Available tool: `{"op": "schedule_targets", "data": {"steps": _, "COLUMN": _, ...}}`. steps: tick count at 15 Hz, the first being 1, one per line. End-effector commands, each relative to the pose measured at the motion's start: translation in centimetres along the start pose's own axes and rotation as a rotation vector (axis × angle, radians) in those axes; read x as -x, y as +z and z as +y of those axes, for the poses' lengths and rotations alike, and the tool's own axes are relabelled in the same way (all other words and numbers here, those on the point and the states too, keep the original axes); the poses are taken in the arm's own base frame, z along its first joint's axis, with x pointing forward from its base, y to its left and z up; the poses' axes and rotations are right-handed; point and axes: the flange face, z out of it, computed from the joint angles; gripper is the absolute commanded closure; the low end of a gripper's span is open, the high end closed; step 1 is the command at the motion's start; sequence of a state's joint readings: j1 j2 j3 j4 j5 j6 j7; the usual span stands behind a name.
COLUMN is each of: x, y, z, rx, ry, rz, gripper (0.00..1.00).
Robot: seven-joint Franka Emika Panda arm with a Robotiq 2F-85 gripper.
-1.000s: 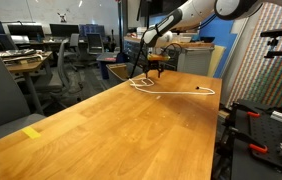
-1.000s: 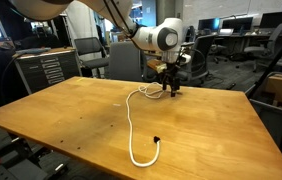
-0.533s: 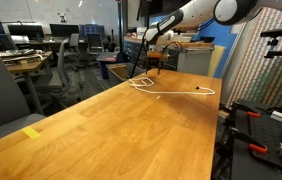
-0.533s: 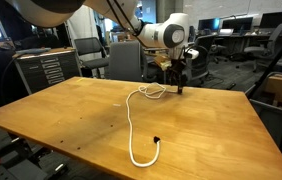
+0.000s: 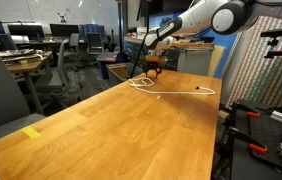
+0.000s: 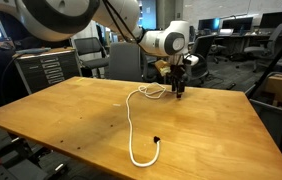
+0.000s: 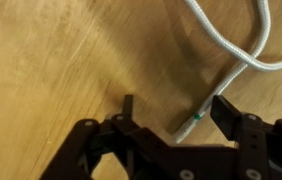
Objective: Tie the knot using the rope
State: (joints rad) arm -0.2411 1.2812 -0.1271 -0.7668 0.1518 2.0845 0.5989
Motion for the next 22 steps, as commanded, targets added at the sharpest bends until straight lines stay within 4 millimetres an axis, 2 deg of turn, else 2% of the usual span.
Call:
{"op": "schedule_targets", "data": {"steps": 1, "x": -0.3, "y": 1.0, "z": -0.7, "rx": -0.04, "ry": 0.032, "rz": 0.015, "gripper": 0.39}}
{"op": "schedule_targets", "data": {"steps": 4, "x": -0.6, "y": 0.4, "z": -0.9, "rx": -0.055, "ry": 0.037, "rz": 0.034, "gripper": 0.64}}
{"op": "schedule_targets", "data": {"steps": 5, "x": -0.7, "y": 0.2, "z": -1.0, "rx": -0.062, "ry": 0.04, "rz": 0.039, "gripper": 0.69}}
{"op": "schedule_targets", "data": {"steps": 7, "x": -0.8, "y": -0.1, "z": -1.2, "rx": -0.068, "ry": 0.046, "rz": 0.044, "gripper": 0.72}}
{"op": "schedule_targets", "data": {"steps": 8, "x": -0.8, "y": -0.2, "z": -1.3, "rx": -0.072, "ry": 0.048, "rz": 0.047, "gripper": 0.83}}
{"op": "schedule_targets", "data": {"steps": 9, "x": -0.7, "y": 0.0, "z": -1.3, "rx": -0.069, "ry": 0.051, "rz": 0.047, "gripper": 0.77}}
{"op": "schedule_targets", "data": {"steps": 10, "x": -0.7, "y": 0.1, "z": -1.3, "rx": -0.066, "ry": 0.053, "rz": 0.046, "gripper": 0.8}}
{"op": "schedule_targets", "data": {"steps": 11, "x": -0.7, "y": 0.1, "z": -1.3, "rx": -0.063, "ry": 0.056, "rz": 0.04, "gripper": 0.63}}
{"op": "schedule_targets", "data": {"steps": 15, "x": -1.3, "y": -1.6, "z": -0.5, "rx": -0.046, "ry": 0.083, "rz": 0.015, "gripper": 0.39}}
{"op": "schedule_targets", "data": {"steps": 18, "x": -2.1, "y": -2.7, "z": 0.3, "rx": -0.045, "ry": 0.106, "rz": 0.022, "gripper": 0.15}}
{"op": "schedule_targets", "data": {"steps": 20, "x": -2.5, "y": -3.1, "z": 0.6, "rx": -0.052, "ry": 0.125, "rz": 0.026, "gripper": 0.02}}
{"op": "schedule_targets", "data": {"steps": 22, "x": -2.6, "y": -3.1, "z": 0.6, "rx": -0.047, "ry": 0.127, "rz": 0.042, "gripper": 0.0}}
